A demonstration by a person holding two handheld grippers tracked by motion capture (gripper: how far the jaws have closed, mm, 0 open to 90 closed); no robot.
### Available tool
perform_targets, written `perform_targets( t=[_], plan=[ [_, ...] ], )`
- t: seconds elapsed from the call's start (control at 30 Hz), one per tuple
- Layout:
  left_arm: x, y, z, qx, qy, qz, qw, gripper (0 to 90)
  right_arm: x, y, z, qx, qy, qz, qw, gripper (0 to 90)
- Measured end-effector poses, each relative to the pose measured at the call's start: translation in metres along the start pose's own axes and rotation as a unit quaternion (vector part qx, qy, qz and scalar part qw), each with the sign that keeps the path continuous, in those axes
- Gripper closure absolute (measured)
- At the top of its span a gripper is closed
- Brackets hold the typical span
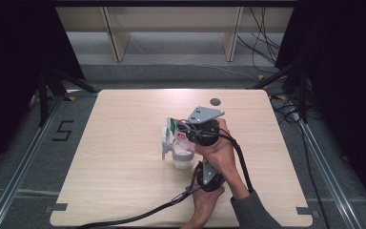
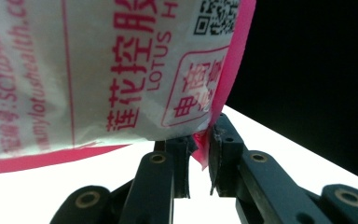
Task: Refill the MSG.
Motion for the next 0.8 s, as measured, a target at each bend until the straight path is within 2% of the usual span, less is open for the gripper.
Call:
perform_targets(
  t=[0.03,0.1,0.13,0.17,0.2,0.27,0.3,0.33,0.43,0.5,0.57,0.7,0.73,0.77,0.8],
  plan=[
    [0.0,0.0,0.0,0.0,-0.001,0.0,1.0,79.3,0.0,0.0,0.0,0.003,0.007,-0.002,1.0,89.3],
    [-0.001,0.0,0.0,0.0,-0.001,-0.002,1.0,79.3,-0.001,0.002,0.002,0.006,-0.01,-0.004,0.9999,89.3],
    [-0.001,0.0,0.0,-0.001,-0.002,-0.002,1.0,79.3,-0.001,0.003,0.0,0.002,-0.002,-0.003,1.0,89.3],
    [0.0,0.0,0.0,-0.002,-0.002,0.0,1.0,79.3,-0.001,0.004,0.001,0.0,-0.006,-0.001,1.0,89.3],
    [0.0,0.0,0.0,-0.002,-0.003,0.0,1.0,79.3,-0.001,0.003,-0.002,0.007,0.011,-0.009,0.9999,89.3],
    [0.0,0.0,0.0,-0.003,-0.004,0.0,1.0,79.2,-0.001,0.002,-0.003,0.006,0.013,-0.008,0.9999,89.3],
    [0.0,0.0,0.0,-0.002,-0.005,0.0,1.0,79.2,0.0,0.003,0.001,0.003,-0.016,-0.002,0.9999,89.4],
    [0.0,0.0,0.0,-0.004,-0.005,0.0,1.0,79.3,0.0,0.003,0.0,0.003,-0.003,-0.008,1.0,89.4],
    [0.0,0.001,0.0,-0.001,-0.006,0.0,1.0,79.3,-0.001,0.005,-0.001,0.005,0.002,-0.013,0.9999,89.4],
    [0.0,0.001,0.0,-0.001,-0.007,0.002,1.0,79.2,0.0,0.006,0.0,0.007,-0.002,-0.015,0.9999,89.5],
    [0.001,0.001,0.0,-0.001,-0.009,0.004,1.0,79.2,0.001,0.007,0.0,-0.006,-0.009,-0.01,0.9999,89.5],
    [0.002,0.001,0.0,-0.002,-0.015,0.009,0.9998,79.0,0.002,0.012,-0.003,0.0,-0.014,-0.026,0.9996,89.7],
    [0.002,0.001,0.0,-0.002,-0.018,0.011,0.9998,79.0,0.003,0.014,-0.005,0.003,-0.008,-0.028,0.9996,89.7],
    [0.002,0.001,0.0,-0.002,-0.019,0.011,0.9997,78.9,0.003,0.017,-0.005,0.0,-0.026,-0.026,0.9993,89.7],
    [0.002,0.001,0.0,-0.003,-0.02,0.012,0.9997,78.9,0.004,0.016,-0.006,0.001,-0.02,-0.036,0.9992,89.8]
  ],
)
Point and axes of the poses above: each handheld gripper's, and its own axes: y roughly backward along the jaws, x roughly out of its underside, z roughly to its left, the point moved 1 cm from there along -y, roughly forward along the jaws, and after that the axes turned 4 degrees about -x, right-handed, at the moved point
